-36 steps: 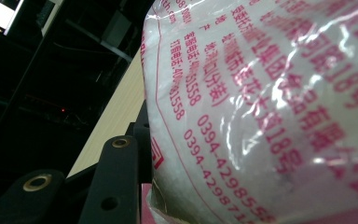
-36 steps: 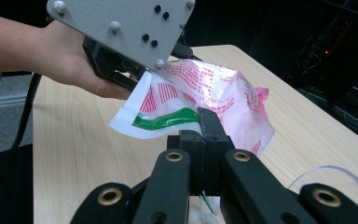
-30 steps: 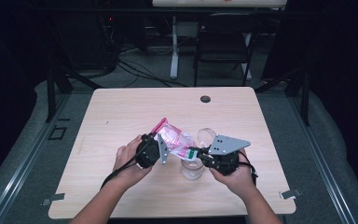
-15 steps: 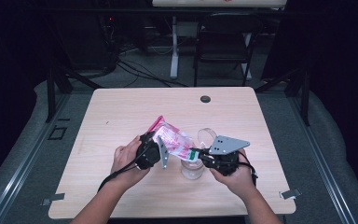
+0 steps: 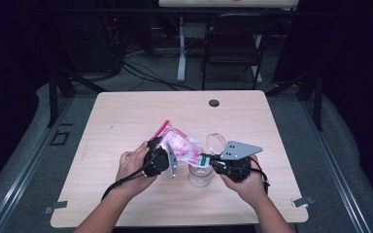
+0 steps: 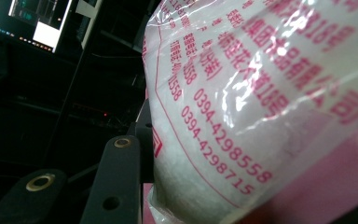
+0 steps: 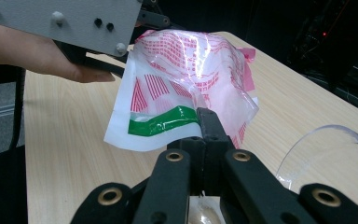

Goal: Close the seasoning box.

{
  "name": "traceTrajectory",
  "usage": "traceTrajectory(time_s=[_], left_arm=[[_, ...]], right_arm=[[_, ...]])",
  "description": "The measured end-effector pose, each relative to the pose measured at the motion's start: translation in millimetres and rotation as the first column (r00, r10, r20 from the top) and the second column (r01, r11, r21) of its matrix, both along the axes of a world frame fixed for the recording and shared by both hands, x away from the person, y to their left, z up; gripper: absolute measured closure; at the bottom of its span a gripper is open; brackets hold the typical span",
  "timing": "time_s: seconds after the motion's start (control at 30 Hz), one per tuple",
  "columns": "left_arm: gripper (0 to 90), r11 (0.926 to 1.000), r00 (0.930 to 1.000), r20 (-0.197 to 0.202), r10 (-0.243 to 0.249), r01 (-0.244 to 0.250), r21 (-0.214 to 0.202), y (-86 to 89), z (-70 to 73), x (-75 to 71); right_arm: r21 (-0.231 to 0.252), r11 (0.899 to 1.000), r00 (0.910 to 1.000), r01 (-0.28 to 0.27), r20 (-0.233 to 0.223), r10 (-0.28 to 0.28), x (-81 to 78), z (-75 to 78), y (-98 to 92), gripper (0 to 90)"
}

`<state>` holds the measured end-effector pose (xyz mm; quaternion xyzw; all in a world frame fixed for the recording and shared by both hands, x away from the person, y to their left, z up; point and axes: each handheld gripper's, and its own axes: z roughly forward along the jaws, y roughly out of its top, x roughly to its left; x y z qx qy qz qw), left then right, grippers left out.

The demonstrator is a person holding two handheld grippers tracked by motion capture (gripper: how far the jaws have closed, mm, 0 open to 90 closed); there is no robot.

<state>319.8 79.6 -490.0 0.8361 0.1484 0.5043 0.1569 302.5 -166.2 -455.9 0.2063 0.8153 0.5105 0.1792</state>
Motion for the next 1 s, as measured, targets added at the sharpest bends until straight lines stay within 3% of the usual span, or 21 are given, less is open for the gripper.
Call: traceTrajectory(time_s=[0.33, 0.6, 1.0], left_arm=[[63.0, 0.9999, 0.9997, 0.022, -0.004, 0.003, 0.016, 0.9, -1.9, -1.6], [63.2, 0.9998, 0.9999, 0.015, -0.003, 0.003, 0.018, 1.9, -5.5, -2.4], [63.3, 0.9998, 0.9999, 0.016, -0.006, 0.006, 0.02, 2.3, -9.5, -2.4]], right_arm=[[-0.007, 1.0, 0.9997, 0.005, -0.022, -0.005, 2.9, -7.2, -1.5, 90.0], [-0.033, 0.999, 0.9997, 0.008, -0.023, -0.009, 2.0, -10.5, 0.6, 90.0], [-0.034, 0.999, 0.9993, 0.006, -0.037, -0.007, 2.8, -14.6, 1.0, 90.0]])
